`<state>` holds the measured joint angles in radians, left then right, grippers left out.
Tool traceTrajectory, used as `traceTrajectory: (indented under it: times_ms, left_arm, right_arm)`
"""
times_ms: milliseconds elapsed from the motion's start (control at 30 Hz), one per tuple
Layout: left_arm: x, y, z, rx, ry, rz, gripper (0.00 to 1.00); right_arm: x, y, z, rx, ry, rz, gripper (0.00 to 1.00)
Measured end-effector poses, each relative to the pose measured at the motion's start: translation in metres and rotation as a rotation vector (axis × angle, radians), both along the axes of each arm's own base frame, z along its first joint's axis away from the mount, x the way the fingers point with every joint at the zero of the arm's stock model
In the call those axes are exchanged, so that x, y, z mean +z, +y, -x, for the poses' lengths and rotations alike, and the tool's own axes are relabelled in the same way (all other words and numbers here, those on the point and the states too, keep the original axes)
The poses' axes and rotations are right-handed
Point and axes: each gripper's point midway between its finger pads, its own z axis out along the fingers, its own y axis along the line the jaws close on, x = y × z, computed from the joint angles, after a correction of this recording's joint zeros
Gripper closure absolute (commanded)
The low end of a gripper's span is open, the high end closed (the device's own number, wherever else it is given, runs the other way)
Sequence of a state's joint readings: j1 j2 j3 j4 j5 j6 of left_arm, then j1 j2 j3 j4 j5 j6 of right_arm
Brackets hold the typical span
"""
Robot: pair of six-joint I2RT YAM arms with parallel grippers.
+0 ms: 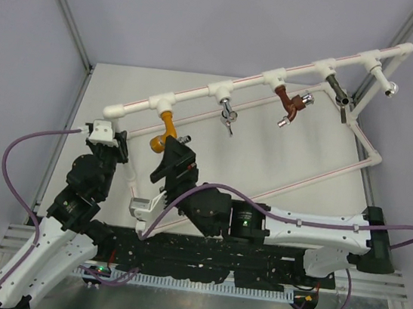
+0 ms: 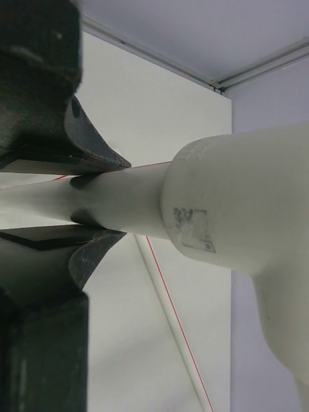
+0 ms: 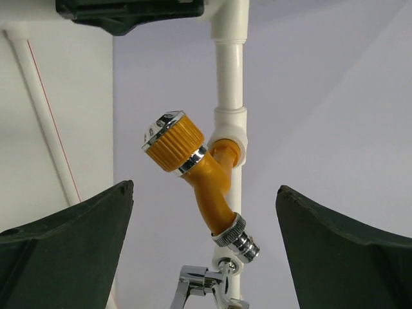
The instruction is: Install the water faucets
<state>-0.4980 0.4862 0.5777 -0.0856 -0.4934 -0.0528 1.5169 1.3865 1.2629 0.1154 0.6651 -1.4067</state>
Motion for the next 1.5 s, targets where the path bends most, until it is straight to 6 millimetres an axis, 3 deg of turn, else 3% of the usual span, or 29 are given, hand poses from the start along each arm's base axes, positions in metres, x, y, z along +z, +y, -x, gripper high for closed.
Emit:
traceTrajectory:
  times_ms: [100,267,433,533,667,867,967,1100,1500]
  left_arm:
    - [0.0,0.0,0.0,0.0,0.0,0.0,1.0]
    - [0.0,0.0,0.0,0.0,0.0,0.0,1.0]
    - [0.0,0.0,0.0,0.0,0.0,0.0,1.0]
    - [0.0,0.0,0.0,0.0,-0.001,0.001,1.0]
    - [0.001,0.0,0.001,0.0,-0.002,0.001,1.0]
    - [0.001,0.002,0.0,0.006,-0.002,0.002,1.0]
    - [0.0,0.002,0.0,0.01,-0.002,0.002,1.0]
    - [0.0,0.002,0.0,0.01,-0.002,0.002,1.0]
    - [0.001,0.0,0.001,-0.005,-0.004,0.002,1.0]
  right_arm:
    - [-0.012,0.006,-0.006,-0.044,-0.092,0.129,0.0]
    - [-0.019,0.013,-0.029,-0.151,-0.219,0.236,0.13]
    - [-0.022,0.016,-0.054,-0.236,-0.293,0.275,0.34]
    - [-0.015,0.016,-0.063,-0.267,-0.33,0.251,0.43]
    - [-0.01,0.021,-0.068,-0.295,-0.365,0.215,0.7]
    - [-0.006,0.021,-0.07,-0.321,-0.347,0.13,0.85]
    - [-0.004,0.022,-0.069,-0.333,-0.269,0.028,0.95]
    - [-0.001,0.022,-0.068,-0.334,-0.081,-0.211,0.95]
    - [0.006,0.016,-0.066,-0.023,0.79,-1.098,0.95]
